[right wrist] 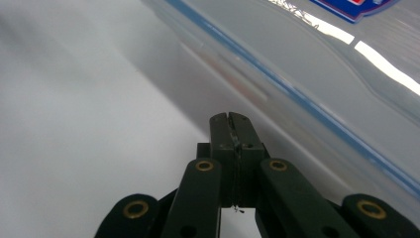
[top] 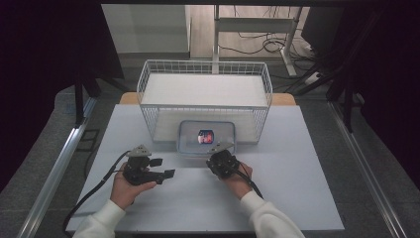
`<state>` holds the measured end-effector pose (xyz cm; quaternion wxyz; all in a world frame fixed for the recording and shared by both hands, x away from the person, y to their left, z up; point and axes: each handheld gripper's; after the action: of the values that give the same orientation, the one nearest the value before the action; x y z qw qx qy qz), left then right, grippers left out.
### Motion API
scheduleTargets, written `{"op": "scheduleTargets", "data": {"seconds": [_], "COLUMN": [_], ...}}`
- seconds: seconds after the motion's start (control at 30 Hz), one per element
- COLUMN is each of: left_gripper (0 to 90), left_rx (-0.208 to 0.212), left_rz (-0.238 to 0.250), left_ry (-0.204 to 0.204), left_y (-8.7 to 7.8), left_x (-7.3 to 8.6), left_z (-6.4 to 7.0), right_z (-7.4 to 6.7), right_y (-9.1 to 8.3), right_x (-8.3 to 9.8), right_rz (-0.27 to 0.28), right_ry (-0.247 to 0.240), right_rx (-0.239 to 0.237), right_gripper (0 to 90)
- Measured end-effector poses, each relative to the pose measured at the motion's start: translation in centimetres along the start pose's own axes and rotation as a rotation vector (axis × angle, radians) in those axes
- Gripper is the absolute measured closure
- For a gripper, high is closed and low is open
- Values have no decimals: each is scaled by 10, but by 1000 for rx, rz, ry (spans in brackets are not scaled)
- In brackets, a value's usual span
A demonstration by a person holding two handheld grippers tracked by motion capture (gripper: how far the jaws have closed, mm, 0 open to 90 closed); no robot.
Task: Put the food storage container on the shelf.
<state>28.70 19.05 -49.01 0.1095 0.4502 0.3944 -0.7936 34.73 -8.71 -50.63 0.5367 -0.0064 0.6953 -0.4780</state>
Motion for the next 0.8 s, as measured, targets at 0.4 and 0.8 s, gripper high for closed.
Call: {"op": "scheduleTargets", "data": {"seconds": [0.4,0.8], "left_gripper": [274,274], "left_rx": [9,16], "left_rz": [1,7], "left_ry": [-8,-12], "left_y": [0,-1], "left_x": [0,0], "left_z": [0,1], "right_z": [7,11], "right_y": [9,10], "right_x": [-12,-31], "right_rz": [6,53], "right_ry": [-14,-1], "right_rx": [25,62], "right_gripper": [889,890]}}
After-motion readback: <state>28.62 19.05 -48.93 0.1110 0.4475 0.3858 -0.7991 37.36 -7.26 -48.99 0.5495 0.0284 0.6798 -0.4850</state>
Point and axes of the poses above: each handheld gripper's, and its own axes: y roughly forward along the jaws, x roughly out of its underside, z roughly to its right, and after that the axes turned 6 degrees about z, right-handed
